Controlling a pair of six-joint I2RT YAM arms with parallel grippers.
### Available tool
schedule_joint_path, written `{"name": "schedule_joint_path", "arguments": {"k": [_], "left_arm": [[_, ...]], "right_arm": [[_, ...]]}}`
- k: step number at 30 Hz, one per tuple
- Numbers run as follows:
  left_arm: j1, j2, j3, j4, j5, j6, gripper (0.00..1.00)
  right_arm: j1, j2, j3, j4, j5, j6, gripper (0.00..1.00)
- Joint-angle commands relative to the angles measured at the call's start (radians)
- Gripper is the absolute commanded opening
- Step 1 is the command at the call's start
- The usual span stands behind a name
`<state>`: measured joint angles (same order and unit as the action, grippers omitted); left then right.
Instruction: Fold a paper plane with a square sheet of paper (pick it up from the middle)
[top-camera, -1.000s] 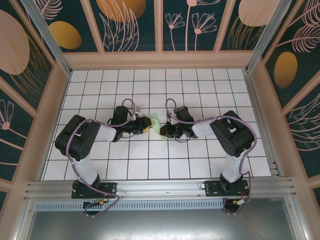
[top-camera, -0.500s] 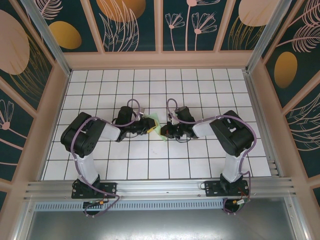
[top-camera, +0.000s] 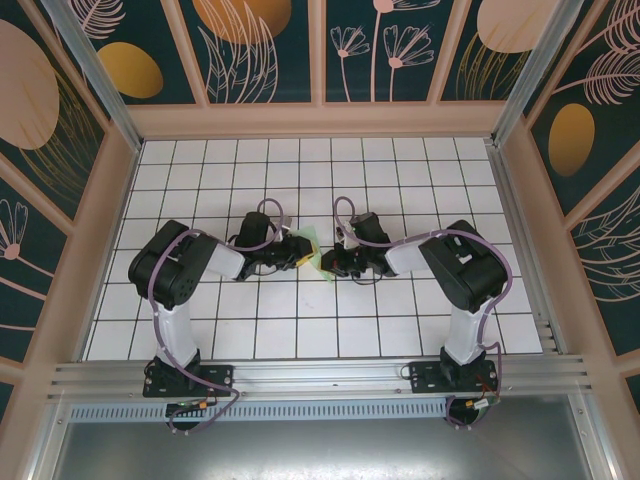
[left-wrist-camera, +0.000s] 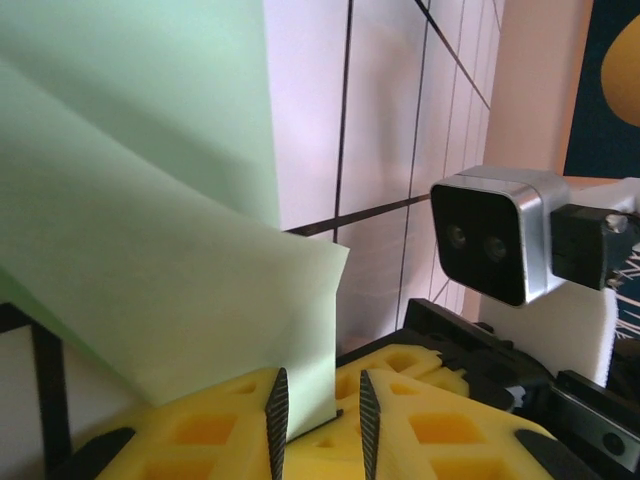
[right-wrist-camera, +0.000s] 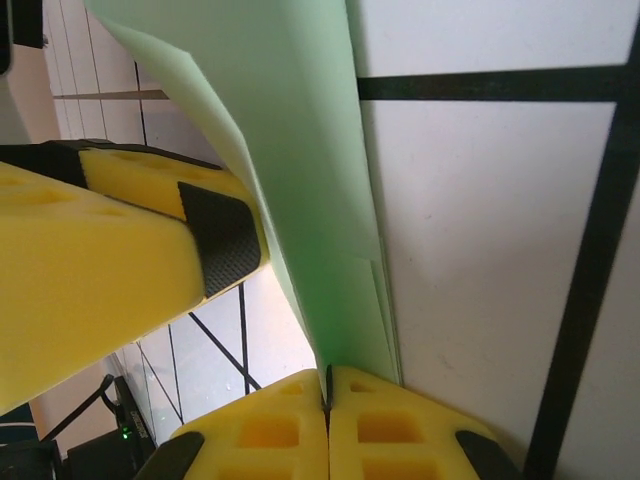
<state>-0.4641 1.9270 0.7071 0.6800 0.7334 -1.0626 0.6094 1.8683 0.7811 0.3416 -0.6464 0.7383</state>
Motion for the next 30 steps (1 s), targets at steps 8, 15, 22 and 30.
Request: {"name": "schedule_joint_path", "arguments": {"k": [8, 15, 22, 30], "left_arm": [[-0.005, 0.028, 0.025, -0.141, -0.071, 0.068, 0.25], [-0.005, 0.031, 0.009, -0.142, -0.072, 0.074, 0.25], [-0.004, 0.033, 0.006, -0.137, -0.069, 0.072, 0.25], [-0.005, 0.035, 0.002, -0.132, -0.068, 0.066, 0.25]], "right_arm": [[-0.001, -0.027, 0.038, -0.111, -0.009, -0.057, 0.20], [-0.003, -0.078, 0.039, -0.173, -0.007, -0.077, 0.23], [-0.012, -0.110, 0.036, -0.205, 0.013, -0.083, 0.24], [-0.008, -0.070, 0.035, -0.211, 0.005, -0.089, 0.11]]}}
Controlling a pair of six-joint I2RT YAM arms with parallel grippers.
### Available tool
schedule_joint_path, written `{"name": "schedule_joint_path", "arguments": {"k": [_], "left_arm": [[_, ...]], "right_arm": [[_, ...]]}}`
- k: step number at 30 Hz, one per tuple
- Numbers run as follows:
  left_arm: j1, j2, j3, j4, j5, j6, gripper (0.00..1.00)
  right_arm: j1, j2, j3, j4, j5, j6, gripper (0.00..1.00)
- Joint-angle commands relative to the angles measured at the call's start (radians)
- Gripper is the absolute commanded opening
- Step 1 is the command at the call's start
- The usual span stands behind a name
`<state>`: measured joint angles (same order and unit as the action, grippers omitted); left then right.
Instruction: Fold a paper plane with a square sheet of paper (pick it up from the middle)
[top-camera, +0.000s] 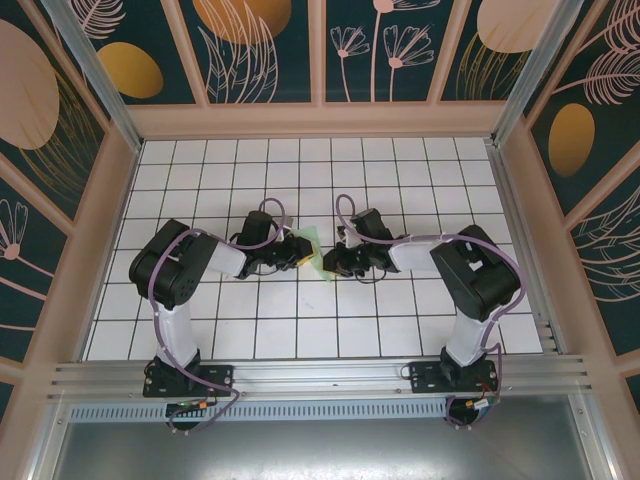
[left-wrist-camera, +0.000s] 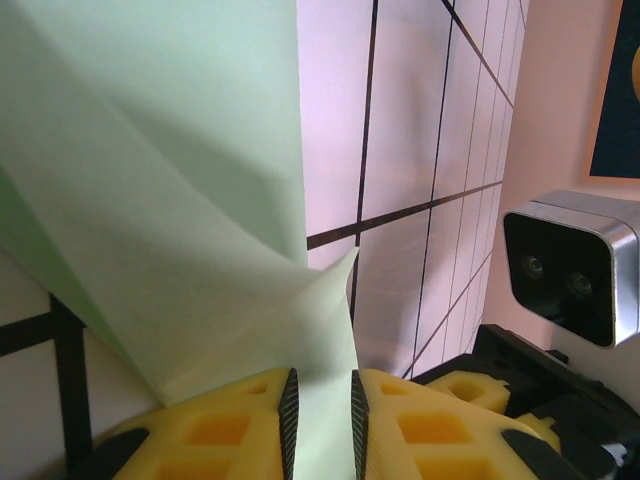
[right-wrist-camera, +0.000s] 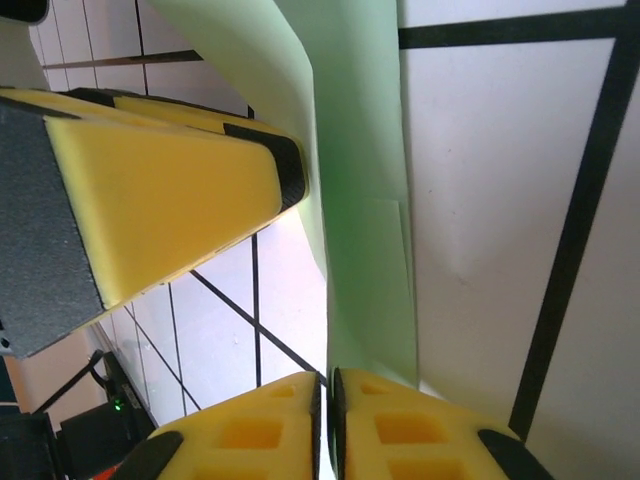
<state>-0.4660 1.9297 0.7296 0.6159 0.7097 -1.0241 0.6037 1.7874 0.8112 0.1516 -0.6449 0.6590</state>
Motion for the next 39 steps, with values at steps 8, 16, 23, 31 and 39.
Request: {"name": "schedule_joint_path", "arguments": {"k": [8, 16, 23, 31, 39], "left_arm": [[-0.003, 0.035, -0.025, -0.068, -0.052, 0.022, 0.24], [-0.003, 0.035, -0.027, -0.075, -0.059, 0.022, 0.24], [-0.003, 0.036, -0.024, -0.084, -0.070, 0.021, 0.24], [-0.003, 0.037, -0.023, -0.084, -0.075, 0.015, 0.24], [-0.002, 0.036, -0.027, -0.084, -0.080, 0.010, 0.24]], "right_arm": [[0.003, 0.086, 0.007, -0.024, -0.005, -0.027, 0.10], [0.003, 0.035, 0.013, -0.056, 0.007, -0.037, 0.18], [0.007, -0.021, -0.011, -0.102, 0.003, -0.053, 0.22], [0.025, 0.012, -0.016, -0.111, 0.016, -0.055, 0.13], [0.030, 0.039, 0.027, -0.180, 0.080, -0.079, 0.12]]}}
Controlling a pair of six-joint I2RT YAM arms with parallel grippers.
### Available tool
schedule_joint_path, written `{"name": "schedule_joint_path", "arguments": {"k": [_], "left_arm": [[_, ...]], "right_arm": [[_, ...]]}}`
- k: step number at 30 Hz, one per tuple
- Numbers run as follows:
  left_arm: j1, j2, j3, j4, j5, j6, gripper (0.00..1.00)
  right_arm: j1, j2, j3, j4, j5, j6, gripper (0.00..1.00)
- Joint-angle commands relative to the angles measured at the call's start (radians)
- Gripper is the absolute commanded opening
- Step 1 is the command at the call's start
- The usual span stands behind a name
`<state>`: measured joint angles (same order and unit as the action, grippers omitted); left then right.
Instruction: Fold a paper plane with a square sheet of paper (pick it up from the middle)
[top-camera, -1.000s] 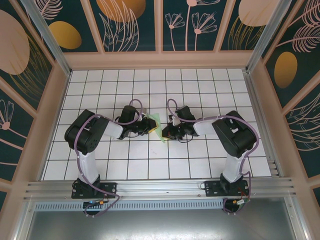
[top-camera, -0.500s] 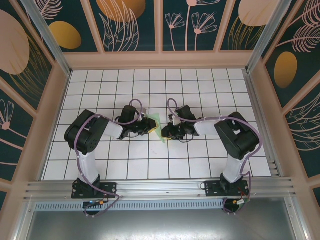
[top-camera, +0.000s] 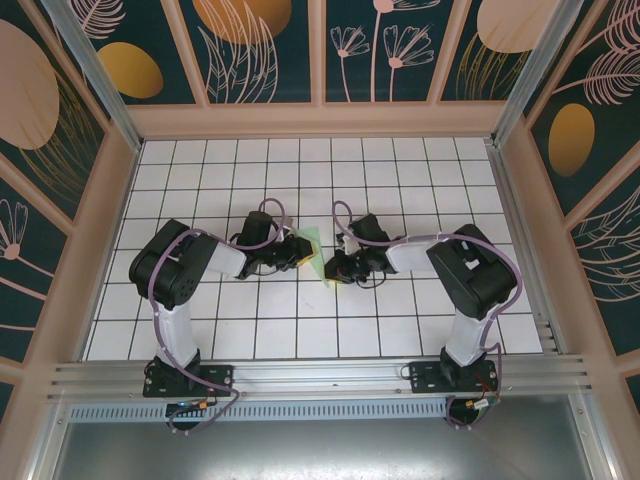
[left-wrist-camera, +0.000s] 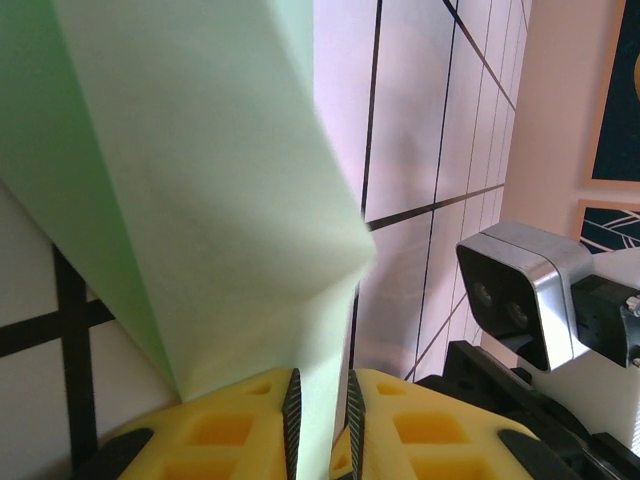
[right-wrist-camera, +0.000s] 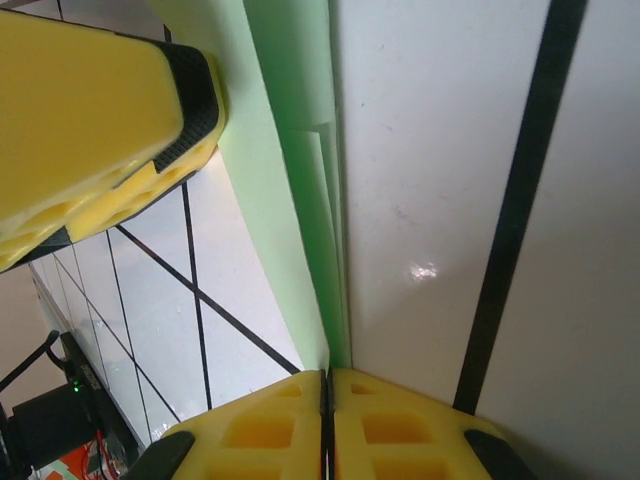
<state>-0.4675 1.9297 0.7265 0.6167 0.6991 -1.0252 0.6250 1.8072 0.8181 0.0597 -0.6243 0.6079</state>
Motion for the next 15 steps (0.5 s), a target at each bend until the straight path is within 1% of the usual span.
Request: {"name": "schedule_joint_path", "arguments": {"k": [1, 7, 9, 10, 15], "left_arm": [[-0.001, 0.036, -0.024, -0.086, -0.070, 0.009, 0.24], [-0.002, 0.037, -0.016, -0.096, -0.074, 0.012, 0.23], [-0.002, 0.036, -0.011, -0.102, -0.075, 0.013, 0.23], [-0.002, 0.038, -0.007, -0.106, -0.077, 0.014, 0.23], [-0.002, 0.041, 0.001, -0.115, -0.077, 0.014, 0.23]], "right_arm": [[0.008, 0.005, 0.025, -0.096, 0.065, -0.029, 0.14], [0.010, -0.148, 0.019, -0.115, 0.122, -0.036, 0.25], [0.012, -0.177, 0.024, -0.117, 0.141, -0.036, 0.26], [0.016, -0.182, 0.029, -0.115, 0.141, -0.033, 0.26], [0.055, -0.119, 0.086, -0.107, 0.141, -0.027, 0.15]]}}
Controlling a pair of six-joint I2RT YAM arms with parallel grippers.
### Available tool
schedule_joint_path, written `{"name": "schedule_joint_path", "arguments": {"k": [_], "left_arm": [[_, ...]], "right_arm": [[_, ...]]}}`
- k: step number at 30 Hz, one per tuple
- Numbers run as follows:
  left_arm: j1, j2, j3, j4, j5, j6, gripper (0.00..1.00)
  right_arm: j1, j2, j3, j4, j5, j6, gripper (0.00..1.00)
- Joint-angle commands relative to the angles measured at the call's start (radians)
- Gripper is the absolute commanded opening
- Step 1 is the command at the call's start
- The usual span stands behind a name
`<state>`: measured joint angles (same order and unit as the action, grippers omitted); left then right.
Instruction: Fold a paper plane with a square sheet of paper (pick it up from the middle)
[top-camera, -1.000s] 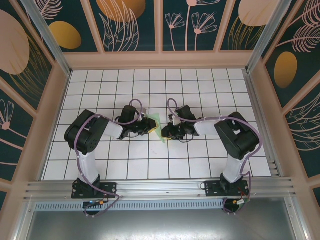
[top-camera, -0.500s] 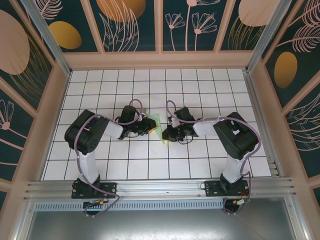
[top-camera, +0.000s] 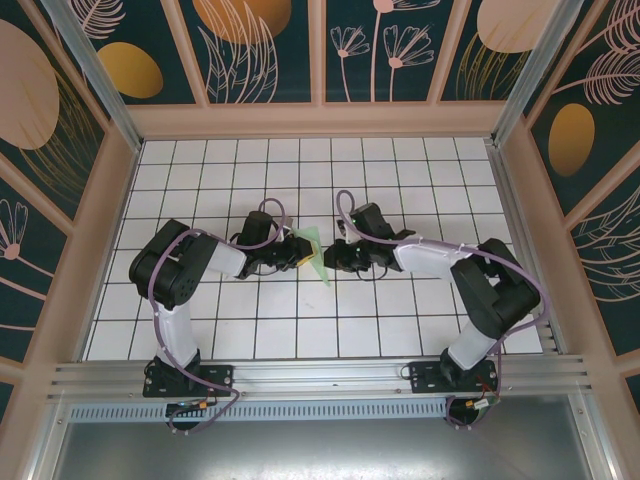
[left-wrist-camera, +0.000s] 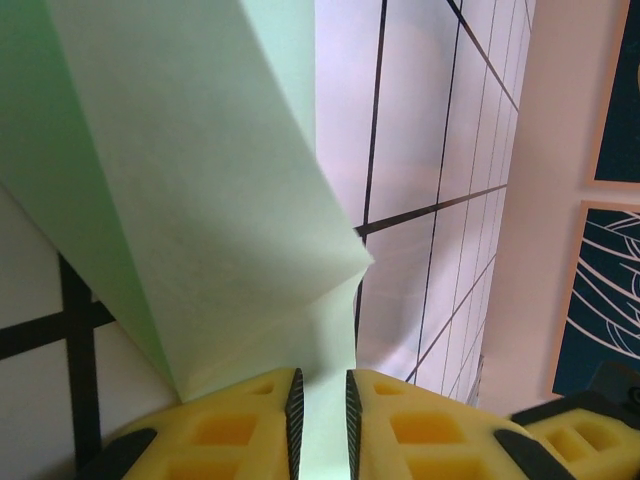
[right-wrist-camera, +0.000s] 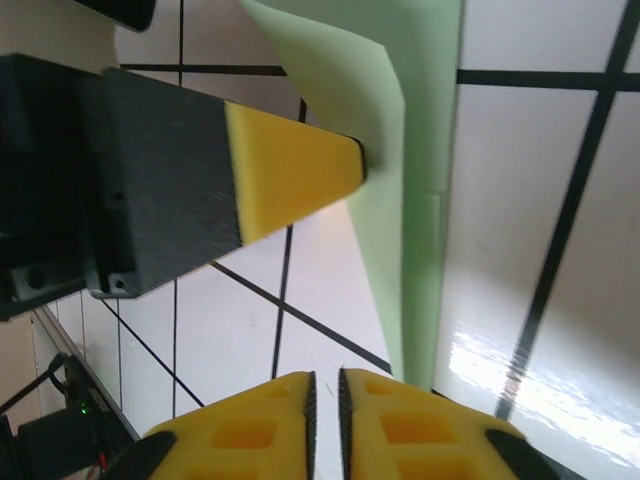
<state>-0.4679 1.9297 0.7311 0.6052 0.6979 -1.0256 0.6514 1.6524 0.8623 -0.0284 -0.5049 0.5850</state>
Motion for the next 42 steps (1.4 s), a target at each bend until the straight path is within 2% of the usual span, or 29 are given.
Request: {"name": "schedule_joint_path", "arguments": {"k": [1, 11, 27, 37, 42], "left_arm": [[-0.002, 0.042, -0.002, -0.106, -0.077, 0.016, 0.22], [-0.001, 0.041, 0.002, -0.126, -0.083, 0.020, 0.21], [-0.001, 0.057, 0.018, -0.209, -0.153, 0.022, 0.14], [0.000, 0.041, 0.007, -0.194, -0.138, 0.022, 0.15], [-0.002, 0.043, 0.004, -0.187, -0.134, 0.019, 0.15]], "right_arm": [[0.035, 0.057, 0.057, -0.016, 0.021, -0.004, 0.13], [0.048, 0.178, 0.085, 0.021, 0.008, 0.010, 0.09], [0.036, 0.173, -0.004, 0.033, -0.027, -0.037, 0.10], [0.010, 0.029, -0.020, -0.015, 0.099, 0.007, 0.27], [0.010, 0.041, -0.041, -0.015, 0.086, 0.024, 0.27]]}}
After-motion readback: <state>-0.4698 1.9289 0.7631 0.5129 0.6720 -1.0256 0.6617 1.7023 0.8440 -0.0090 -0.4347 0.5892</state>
